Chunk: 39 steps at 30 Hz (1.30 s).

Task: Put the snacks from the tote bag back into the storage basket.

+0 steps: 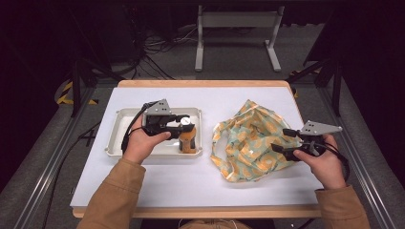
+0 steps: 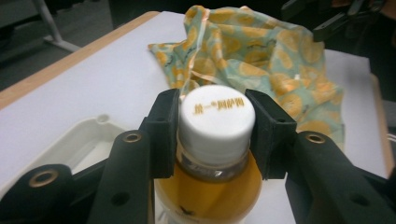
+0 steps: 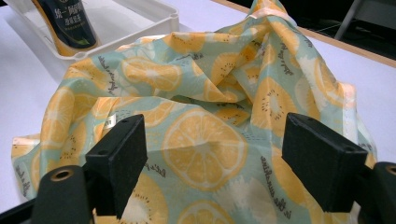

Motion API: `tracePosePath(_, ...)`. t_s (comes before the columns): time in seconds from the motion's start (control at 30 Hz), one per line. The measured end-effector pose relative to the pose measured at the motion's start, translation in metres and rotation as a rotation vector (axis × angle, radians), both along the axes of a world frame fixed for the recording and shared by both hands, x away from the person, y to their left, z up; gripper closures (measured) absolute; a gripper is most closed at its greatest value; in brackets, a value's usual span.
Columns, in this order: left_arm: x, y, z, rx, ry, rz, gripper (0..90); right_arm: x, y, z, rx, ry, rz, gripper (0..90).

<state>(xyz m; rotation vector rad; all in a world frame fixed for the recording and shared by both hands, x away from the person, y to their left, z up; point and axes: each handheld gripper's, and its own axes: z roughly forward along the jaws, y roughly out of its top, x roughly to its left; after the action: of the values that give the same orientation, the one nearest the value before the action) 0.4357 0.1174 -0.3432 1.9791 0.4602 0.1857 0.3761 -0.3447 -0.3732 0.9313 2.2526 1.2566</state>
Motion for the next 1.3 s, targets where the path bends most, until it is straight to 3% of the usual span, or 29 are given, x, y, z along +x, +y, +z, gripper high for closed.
tracePosePath(0.13, 0.000, -0.001, 0.002, -0.012, -0.003, 0.016, 44.2, 0.000, 0.000, 0.000, 0.000, -0.001, 0.002, 22.3)
tracePosePath(0.27, -0.001, -0.002, 0.005, -0.028, 0.000, 0.052, 22.1, 0.000, -0.001, 0.000, 0.001, -0.001, 0.002, 22.2)
tracePosePath(0.37, -0.004, 0.000, 0.010, -0.038, -0.005, 0.064, 13.9, 0.000, -0.001, 0.000, 0.000, -0.002, 0.002, 22.1)
tracePosePath(0.63, -0.020, 0.014, 0.035, -0.089, -0.033, 0.056, 10.7, 0.000, -0.001, 0.001, 0.002, -0.005, 0.000, 22.0)
tracePosePath(0.9, -0.038, 0.039, 0.048, -0.061, -0.059, 0.110, 9.5, -0.002, 0.000, 0.001, 0.012, -0.018, 0.008, 21.5)
tracePosePath(1.0, -0.046, 0.051, 0.047, -0.033, -0.057, 0.141, 9.4, -0.004, 0.001, 0.002, 0.010, -0.023, 0.009, 21.5)
tracePosePath(1.13, -0.055, 0.071, 0.040, 0.018, -0.027, 0.224, 9.5, -0.006, 0.000, 0.001, 0.006, -0.027, 0.001, 21.5)
tracePosePath(1.3, -0.062, 0.093, 0.031, 0.029, -0.020, 0.279, 9.5, -0.008, -0.001, 0.000, 0.006, -0.028, -0.003, 21.5)
